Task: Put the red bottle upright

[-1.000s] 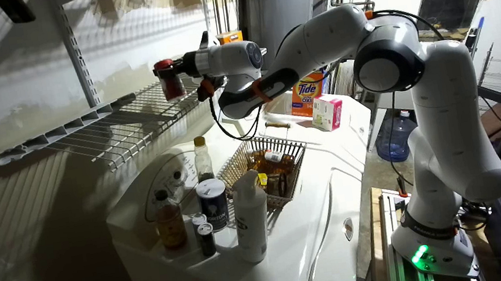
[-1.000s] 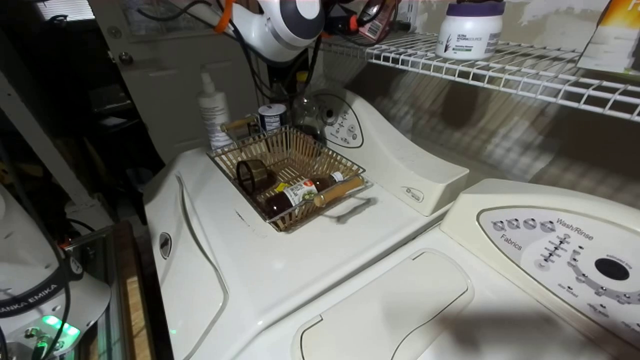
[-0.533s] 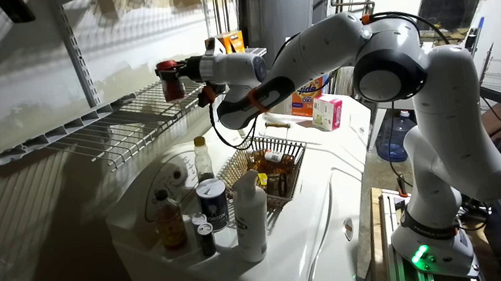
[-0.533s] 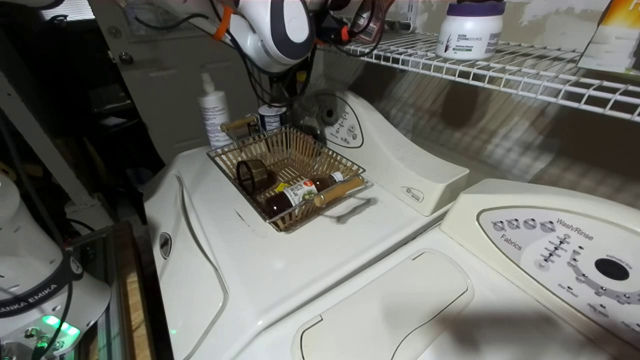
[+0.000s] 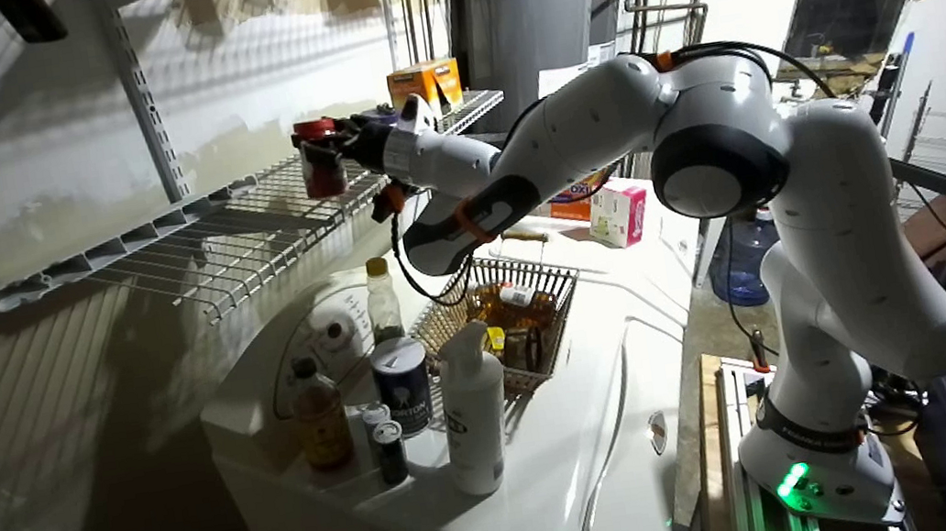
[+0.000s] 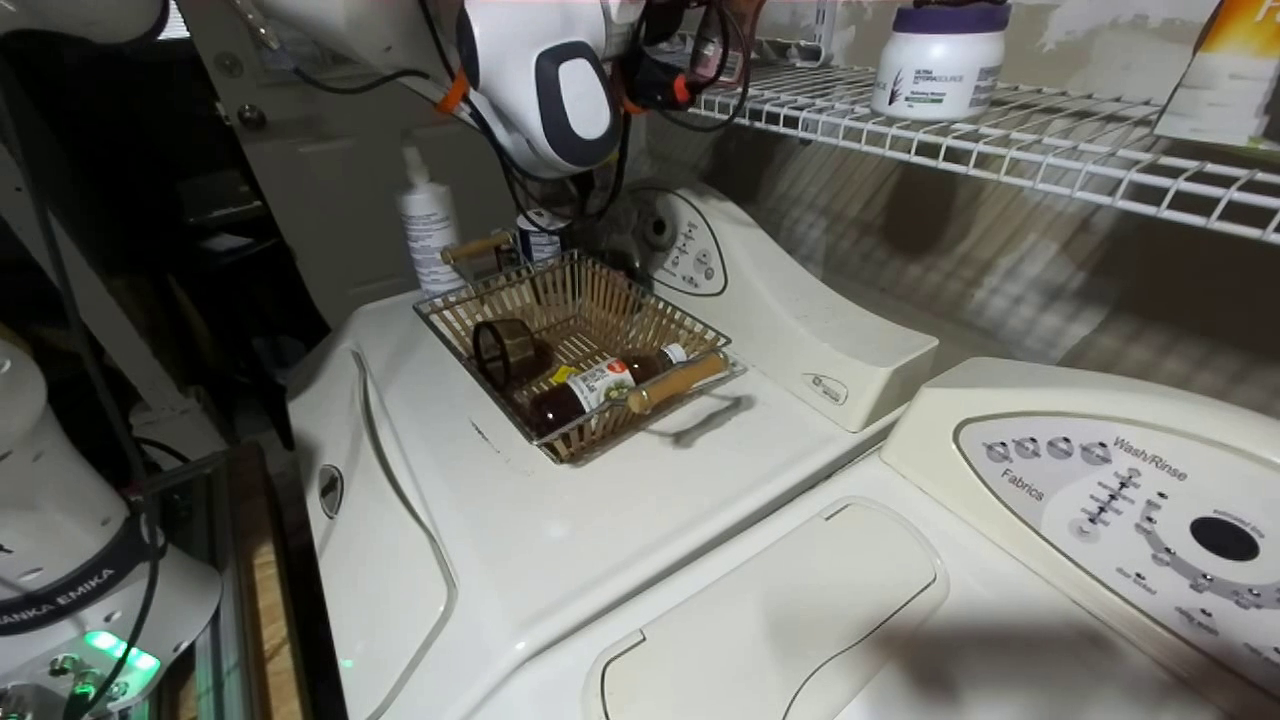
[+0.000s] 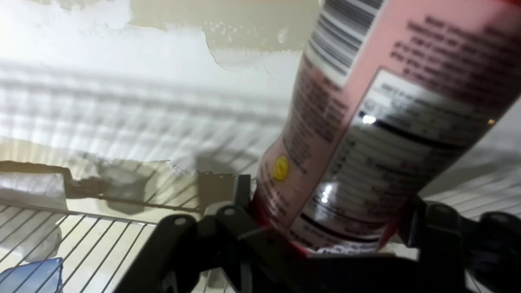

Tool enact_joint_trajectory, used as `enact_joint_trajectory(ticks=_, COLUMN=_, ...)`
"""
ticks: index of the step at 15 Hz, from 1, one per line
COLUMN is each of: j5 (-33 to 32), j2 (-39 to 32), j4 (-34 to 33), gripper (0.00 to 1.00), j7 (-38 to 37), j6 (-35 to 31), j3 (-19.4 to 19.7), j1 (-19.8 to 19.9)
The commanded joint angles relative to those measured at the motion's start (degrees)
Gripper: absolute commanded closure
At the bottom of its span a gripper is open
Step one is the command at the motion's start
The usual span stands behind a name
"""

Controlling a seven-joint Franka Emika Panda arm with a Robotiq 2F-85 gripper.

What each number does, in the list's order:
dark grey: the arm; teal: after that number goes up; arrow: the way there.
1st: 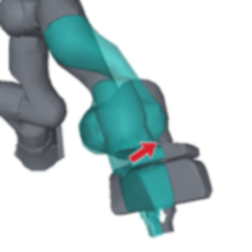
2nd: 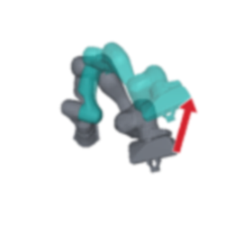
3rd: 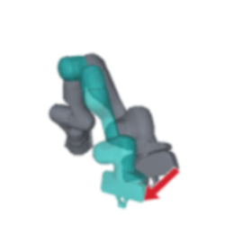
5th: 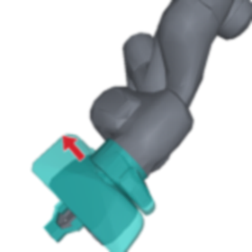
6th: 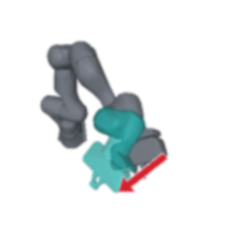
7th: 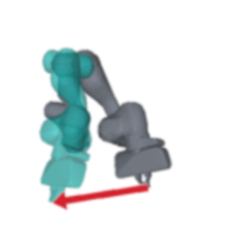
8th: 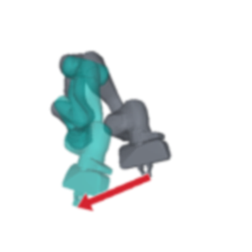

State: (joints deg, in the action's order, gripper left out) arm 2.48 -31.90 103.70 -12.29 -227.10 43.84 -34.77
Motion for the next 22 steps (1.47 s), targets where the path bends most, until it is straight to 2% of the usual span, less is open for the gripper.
enact_joint_trajectory(ticks=1, j5=5.1, j2=2.1, j4=-0.4, gripper=0.46, j7=13.0, j6=-5.2, j3=-15.4, j1=9.7)
enact_joint_trajectory(ticks=4, j5=4.9, j2=2.4, j4=-1.0, gripper=0.46, j7=19.1, j6=-8.1, j3=-26.7, j1=17.7)
enact_joint_trajectory(ticks=8, j5=5.2, j2=1.8, j4=-2.2, gripper=0.46, j7=23.0, j6=-9.7, j3=-33.8, j1=23.1)
enact_joint_trajectory(ticks=13, j5=4.5, j2=0.5, j4=-4.2, gripper=0.46, j7=24.8, j6=-10.5, j3=-37.5, j1=25.7)
enact_joint_trajectory(ticks=20, j5=3.8, j2=-2.3, j4=-7.7, gripper=0.46, j7=27.5, j6=-11.6, j3=-38.9, j1=26.1)
enact_joint_trajectory(ticks=21, j5=3.9, j2=-2.6, j4=-8.2, gripper=0.37, j7=28.0, j6=-11.6, j3=-38.9, j1=26.0)
enact_joint_trajectory(ticks=22, j5=4.2, j2=-2.8, j4=-8.5, gripper=0.05, j7=28.5, j6=-11.3, j3=-38.9, j1=25.9)
